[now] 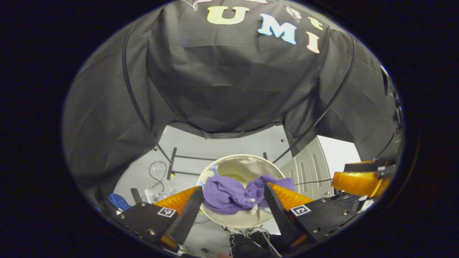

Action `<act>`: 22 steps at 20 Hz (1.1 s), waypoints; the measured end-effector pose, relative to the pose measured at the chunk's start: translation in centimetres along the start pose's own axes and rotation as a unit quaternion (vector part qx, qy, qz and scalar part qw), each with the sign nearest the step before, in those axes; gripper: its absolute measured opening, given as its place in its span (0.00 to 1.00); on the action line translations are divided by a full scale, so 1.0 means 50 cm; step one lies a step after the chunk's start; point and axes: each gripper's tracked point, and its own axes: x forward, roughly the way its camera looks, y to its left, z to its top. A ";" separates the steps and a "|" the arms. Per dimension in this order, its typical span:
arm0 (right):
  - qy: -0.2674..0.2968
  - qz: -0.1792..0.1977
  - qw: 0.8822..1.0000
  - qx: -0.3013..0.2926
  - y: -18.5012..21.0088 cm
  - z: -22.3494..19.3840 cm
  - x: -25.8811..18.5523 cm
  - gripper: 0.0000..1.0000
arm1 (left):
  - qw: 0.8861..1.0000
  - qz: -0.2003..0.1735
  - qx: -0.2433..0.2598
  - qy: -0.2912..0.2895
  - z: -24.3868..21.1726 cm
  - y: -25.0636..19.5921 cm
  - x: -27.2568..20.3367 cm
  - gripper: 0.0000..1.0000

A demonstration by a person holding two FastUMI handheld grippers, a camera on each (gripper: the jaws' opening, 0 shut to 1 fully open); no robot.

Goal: Grasp the clothes on the hanger with both hands and then place them into the laundry hamper below.

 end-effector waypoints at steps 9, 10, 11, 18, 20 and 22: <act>-0.181 -0.100 0.978 0.009 -0.151 0.197 -0.191 0.96 | 0.986 -0.004 -0.004 -0.166 0.257 -0.002 -0.161 0.99; -0.201 -0.108 0.974 0.005 -0.169 0.217 -0.213 0.96 | 0.982 -0.002 -0.008 -0.188 0.296 -0.010 -0.189 0.99; -0.221 -0.115 0.968 0.001 -0.185 0.240 -0.235 0.96 | 0.978 0.001 -0.013 -0.210 0.340 -0.018 -0.227 0.99; -0.376 -0.115 0.919 -0.029 -0.317 0.412 -0.424 0.95 | 0.935 0.042 -0.044 -0.350 0.540 -0.116 -0.470 1.00; -0.414 -0.112 0.902 -0.047 -0.366 0.446 -0.483 0.95 | 0.917 0.053 -0.047 -0.391 0.576 -0.162 -0.532 1.00; -0.440 -0.114 0.889 -0.058 -0.420 0.479 -0.533 0.95 | 0.901 0.069 -0.033 -0.427 0.590 -0.210 -0.590 1.00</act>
